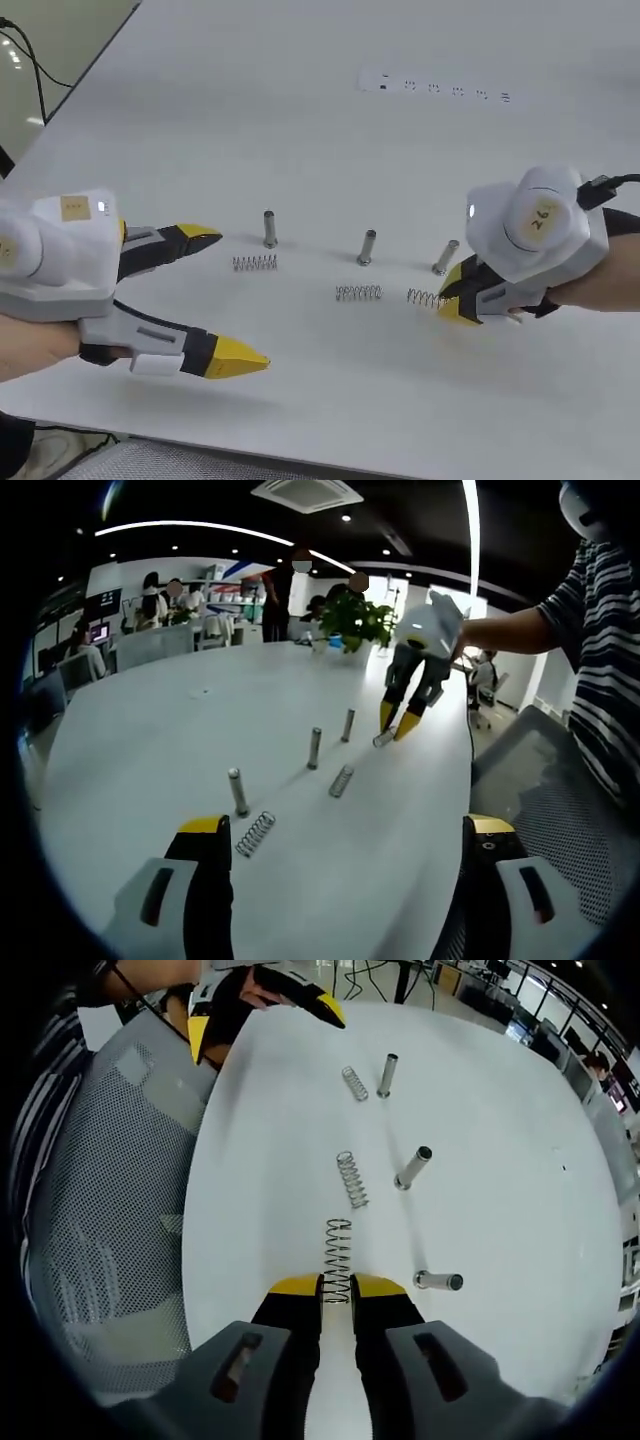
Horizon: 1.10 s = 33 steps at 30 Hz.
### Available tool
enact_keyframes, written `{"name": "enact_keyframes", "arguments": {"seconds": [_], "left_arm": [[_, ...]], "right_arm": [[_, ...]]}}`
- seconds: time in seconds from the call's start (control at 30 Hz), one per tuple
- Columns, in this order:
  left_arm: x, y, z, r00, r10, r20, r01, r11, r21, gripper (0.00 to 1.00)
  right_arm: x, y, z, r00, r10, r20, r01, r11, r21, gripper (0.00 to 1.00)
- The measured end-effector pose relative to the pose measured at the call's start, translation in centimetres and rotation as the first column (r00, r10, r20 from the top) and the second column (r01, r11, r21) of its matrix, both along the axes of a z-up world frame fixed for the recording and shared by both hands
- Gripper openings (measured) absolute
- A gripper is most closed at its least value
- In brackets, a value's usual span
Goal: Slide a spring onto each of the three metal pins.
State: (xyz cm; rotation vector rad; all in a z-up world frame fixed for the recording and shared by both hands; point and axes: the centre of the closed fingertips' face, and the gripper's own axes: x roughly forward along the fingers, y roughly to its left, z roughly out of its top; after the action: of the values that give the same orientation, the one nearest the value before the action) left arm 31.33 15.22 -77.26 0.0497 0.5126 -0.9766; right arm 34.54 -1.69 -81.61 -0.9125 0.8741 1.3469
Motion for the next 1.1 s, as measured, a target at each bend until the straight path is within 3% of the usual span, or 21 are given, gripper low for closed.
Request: {"name": "enact_keyframes", "arguments": {"seconds": [0.37, 0.8, 1.1], "left_arm": [[-0.8, -2.9, -0.5, 0.998, -0.064, -0.015, 0.064, 0.998, -0.017, 0.92], [-0.8, -7.9, -1.0, 0.985, -0.174, -0.013, 0.173, 0.983, -0.062, 0.84], [-0.2, -10.4, -0.9, 0.974, -0.225, 0.034, 0.228, 0.970, -0.090, 0.68]], "right_arm": [[-1.2, 1.0, 1.0, 0.999, 0.051, 0.011, -0.051, 0.998, 0.036, 0.13], [-2.4, 1.8, 1.4, 0.995, 0.099, 0.026, -0.101, 0.993, 0.054, 0.13], [-2.7, 2.4, 1.6, 0.993, 0.116, 0.035, -0.119, 0.991, 0.067, 0.13]]}}
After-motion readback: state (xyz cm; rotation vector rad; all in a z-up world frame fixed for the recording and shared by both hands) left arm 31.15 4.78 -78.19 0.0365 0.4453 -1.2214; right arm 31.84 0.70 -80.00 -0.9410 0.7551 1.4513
